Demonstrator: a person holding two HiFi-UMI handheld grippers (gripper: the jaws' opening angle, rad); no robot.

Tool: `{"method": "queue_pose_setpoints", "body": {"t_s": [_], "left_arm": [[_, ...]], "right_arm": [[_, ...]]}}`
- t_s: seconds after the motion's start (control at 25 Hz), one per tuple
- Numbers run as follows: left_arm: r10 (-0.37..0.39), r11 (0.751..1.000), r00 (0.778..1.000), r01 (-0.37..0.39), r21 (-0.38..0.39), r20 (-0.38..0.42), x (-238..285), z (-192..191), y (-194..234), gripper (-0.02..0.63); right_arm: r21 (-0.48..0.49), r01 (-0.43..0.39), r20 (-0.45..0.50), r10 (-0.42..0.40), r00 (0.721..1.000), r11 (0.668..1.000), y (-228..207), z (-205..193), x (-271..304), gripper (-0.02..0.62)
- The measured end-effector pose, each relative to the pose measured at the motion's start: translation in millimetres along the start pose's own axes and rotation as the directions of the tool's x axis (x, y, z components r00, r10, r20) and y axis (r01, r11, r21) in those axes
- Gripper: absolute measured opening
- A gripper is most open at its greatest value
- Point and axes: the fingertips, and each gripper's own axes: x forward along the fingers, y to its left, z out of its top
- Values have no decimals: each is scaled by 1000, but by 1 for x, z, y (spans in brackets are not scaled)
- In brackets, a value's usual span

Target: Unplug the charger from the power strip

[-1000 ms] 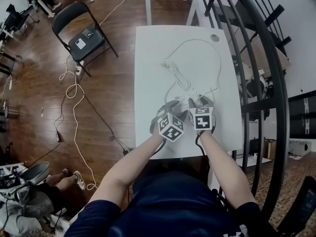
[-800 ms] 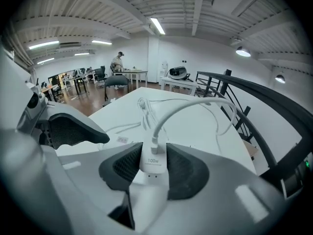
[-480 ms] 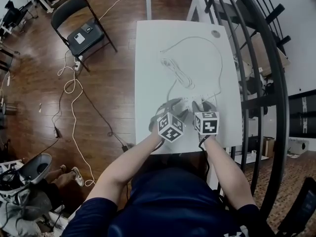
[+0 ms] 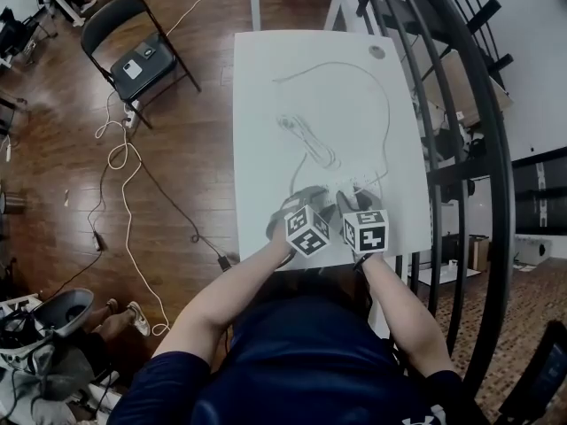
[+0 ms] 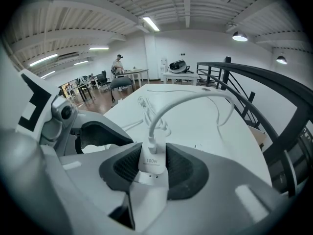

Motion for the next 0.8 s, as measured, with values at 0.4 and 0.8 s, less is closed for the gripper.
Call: {"method": "queue_pose_setpoints", "body": {"t_s": [0.4, 0.8], "left_arm": [[0, 996, 999, 5, -89, 52, 1, -2, 2, 183], [11, 996, 999, -7, -93, 50, 1, -2, 5, 183]], "right_arm": [[49, 24, 14, -25, 1000, 999, -3, 2, -1, 142], [46, 37, 11, -38, 999, 998, -2, 4, 0, 143]]}}
